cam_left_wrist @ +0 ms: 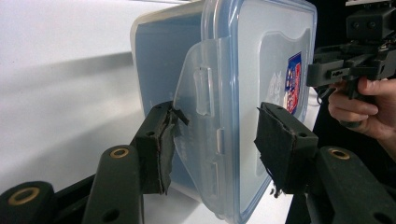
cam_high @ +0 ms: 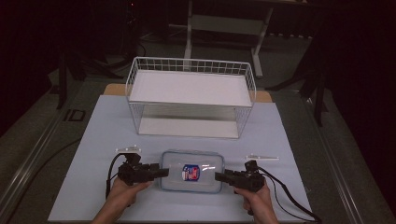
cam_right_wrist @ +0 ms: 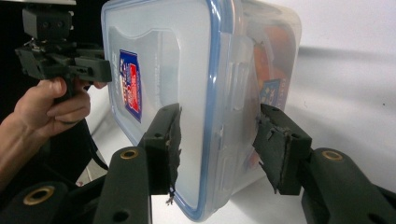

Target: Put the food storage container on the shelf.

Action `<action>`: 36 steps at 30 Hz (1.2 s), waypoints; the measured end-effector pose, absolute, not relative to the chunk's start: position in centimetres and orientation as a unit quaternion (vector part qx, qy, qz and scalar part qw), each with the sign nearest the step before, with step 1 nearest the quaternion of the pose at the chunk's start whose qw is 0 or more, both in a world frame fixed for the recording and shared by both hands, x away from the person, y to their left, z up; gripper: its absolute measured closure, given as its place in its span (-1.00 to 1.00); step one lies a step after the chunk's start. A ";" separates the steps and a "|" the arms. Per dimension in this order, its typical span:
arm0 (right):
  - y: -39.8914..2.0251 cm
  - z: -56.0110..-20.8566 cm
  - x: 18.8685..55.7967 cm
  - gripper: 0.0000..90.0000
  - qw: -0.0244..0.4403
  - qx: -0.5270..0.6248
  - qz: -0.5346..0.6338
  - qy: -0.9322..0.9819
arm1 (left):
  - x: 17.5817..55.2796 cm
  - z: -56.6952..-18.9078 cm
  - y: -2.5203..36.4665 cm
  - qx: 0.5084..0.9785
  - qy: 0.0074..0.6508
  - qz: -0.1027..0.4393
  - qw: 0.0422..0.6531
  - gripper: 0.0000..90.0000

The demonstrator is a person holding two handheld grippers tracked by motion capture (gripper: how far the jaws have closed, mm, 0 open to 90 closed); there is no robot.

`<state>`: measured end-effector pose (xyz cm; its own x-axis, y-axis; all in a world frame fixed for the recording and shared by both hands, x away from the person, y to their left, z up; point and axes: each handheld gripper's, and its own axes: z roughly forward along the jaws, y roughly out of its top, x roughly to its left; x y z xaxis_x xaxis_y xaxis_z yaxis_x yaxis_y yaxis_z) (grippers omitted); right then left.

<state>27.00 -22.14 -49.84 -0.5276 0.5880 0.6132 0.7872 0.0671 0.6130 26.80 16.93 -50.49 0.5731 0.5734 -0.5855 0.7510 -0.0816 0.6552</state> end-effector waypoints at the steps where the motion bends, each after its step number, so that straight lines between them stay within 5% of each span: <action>1: -22.0 -49.8 27.0 0.14 0.103 -0.479 -0.493 -0.719 | 26.7 -50.4 17.0 0.728 0.458 -0.090 0.501 0.07; 36: -21.6 -45.2 27.1 0.15 0.050 -0.436 -0.540 -0.718 | 26.8 -45.0 17.6 0.727 0.431 -0.040 0.533 0.08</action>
